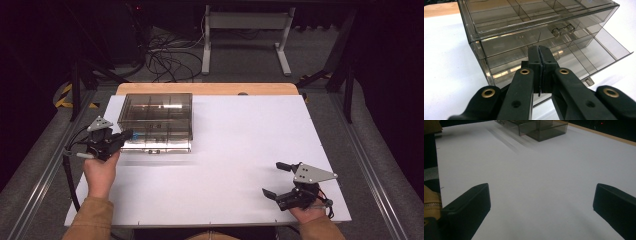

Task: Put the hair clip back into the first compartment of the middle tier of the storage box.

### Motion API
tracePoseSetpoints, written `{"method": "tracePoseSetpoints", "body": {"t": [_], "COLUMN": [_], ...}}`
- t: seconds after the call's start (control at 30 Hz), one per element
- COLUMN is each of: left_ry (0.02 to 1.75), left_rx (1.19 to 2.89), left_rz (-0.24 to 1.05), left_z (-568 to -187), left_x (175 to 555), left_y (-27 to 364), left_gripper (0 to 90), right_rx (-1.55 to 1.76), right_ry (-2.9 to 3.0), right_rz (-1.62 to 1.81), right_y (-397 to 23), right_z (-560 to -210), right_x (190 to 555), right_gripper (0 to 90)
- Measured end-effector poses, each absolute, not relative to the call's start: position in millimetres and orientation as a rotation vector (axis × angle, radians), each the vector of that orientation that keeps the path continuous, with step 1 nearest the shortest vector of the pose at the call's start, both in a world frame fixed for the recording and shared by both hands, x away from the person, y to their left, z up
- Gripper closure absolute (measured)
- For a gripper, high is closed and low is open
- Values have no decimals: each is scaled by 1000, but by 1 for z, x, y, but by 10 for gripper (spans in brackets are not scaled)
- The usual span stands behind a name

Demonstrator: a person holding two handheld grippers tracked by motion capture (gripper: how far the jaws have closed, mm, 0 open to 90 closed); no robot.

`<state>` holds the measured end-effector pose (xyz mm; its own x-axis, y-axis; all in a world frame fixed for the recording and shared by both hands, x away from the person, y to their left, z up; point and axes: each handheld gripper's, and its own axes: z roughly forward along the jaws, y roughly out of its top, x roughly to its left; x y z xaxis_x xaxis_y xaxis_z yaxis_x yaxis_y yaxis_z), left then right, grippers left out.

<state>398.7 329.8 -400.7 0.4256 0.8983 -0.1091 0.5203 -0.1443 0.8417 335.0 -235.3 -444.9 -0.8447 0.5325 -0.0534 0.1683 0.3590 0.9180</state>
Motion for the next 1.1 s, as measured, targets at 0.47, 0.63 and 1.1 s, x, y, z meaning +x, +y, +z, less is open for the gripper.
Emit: {"method": "tracePoseSetpoints", "body": {"t": [0.47,0.63,1.1], "left_ry": [1261,1279,1294], "left_rx": [1843,1859,1888], "left_rz": [443,412,350], "left_z": [-408,-411,-416], "left_x": [406,408,413], "left_y": [331,331,330], "left_gripper": [886,886,884], "right_rx": [616,617,615], "right_ry": [2284,2284,2284], "right_rz": [1482,1482,1479], "right_y": [-235,-235,-236], "right_z": [-445,-445,-445], "right_x": [335,335,335], "right_gripper": [19,19,19]}}
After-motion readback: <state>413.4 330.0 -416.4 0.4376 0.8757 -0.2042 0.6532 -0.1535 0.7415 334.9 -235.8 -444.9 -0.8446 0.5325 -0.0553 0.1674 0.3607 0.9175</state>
